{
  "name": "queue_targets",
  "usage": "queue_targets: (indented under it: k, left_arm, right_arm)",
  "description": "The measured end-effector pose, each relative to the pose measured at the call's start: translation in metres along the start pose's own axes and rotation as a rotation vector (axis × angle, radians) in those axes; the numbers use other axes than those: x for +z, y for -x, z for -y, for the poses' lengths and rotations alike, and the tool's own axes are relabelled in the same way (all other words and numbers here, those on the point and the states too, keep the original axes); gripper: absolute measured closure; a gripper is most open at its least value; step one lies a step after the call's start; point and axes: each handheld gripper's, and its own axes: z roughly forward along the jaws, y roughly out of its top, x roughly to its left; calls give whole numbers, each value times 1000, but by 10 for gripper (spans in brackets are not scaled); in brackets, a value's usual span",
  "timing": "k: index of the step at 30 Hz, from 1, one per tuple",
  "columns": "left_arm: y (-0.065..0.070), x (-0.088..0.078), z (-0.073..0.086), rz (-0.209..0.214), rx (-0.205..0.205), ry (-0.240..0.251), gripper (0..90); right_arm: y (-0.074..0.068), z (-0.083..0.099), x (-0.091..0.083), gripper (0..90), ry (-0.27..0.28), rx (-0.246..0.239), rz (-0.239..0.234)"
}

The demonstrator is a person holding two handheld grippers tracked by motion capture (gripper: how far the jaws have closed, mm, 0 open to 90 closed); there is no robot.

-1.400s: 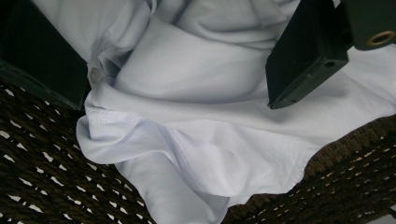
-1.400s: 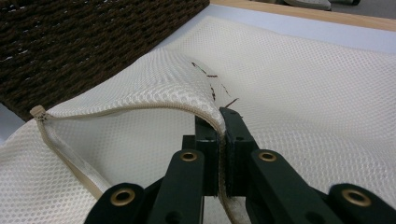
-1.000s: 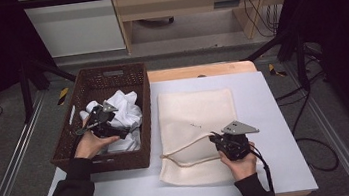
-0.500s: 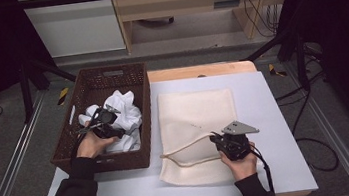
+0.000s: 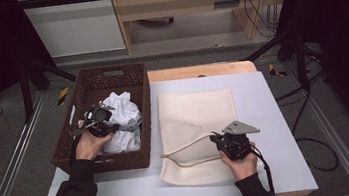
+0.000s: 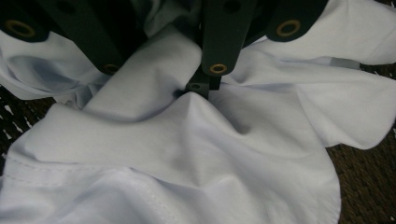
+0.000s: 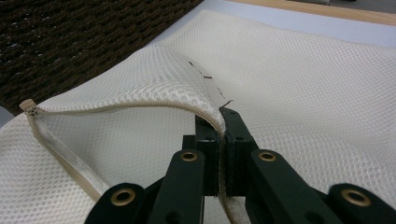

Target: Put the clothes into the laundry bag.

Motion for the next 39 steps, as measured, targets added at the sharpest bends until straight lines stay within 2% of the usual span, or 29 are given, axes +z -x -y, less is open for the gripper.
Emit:
queue_targets:
  k: [5,9,14,16,27,39]
  left_arm:
    - [-1,-10,2,-12,-15,85,787]
    - [-2,-19,4,-38,-28,168,792]
    - [-2,-27,6,-60,-31,247,793]
    - [-1,-29,6,-71,-27,270,793]
    - [-4,-46,8,-101,-66,422,795]
    - [-5,-70,6,-114,-103,534,795]
  right_arm:
    - [0,0,-1,872,2,3,0]
    - [0,0,-1,872,3,5,-1]
    - [0,-1,-1,874,2,7,-8]
    - [0,-1,-1,874,3,7,-9]
    - [1,-1,-2,875,4,12,-12]
    - [0,-1,-2,875,4,12,-12]
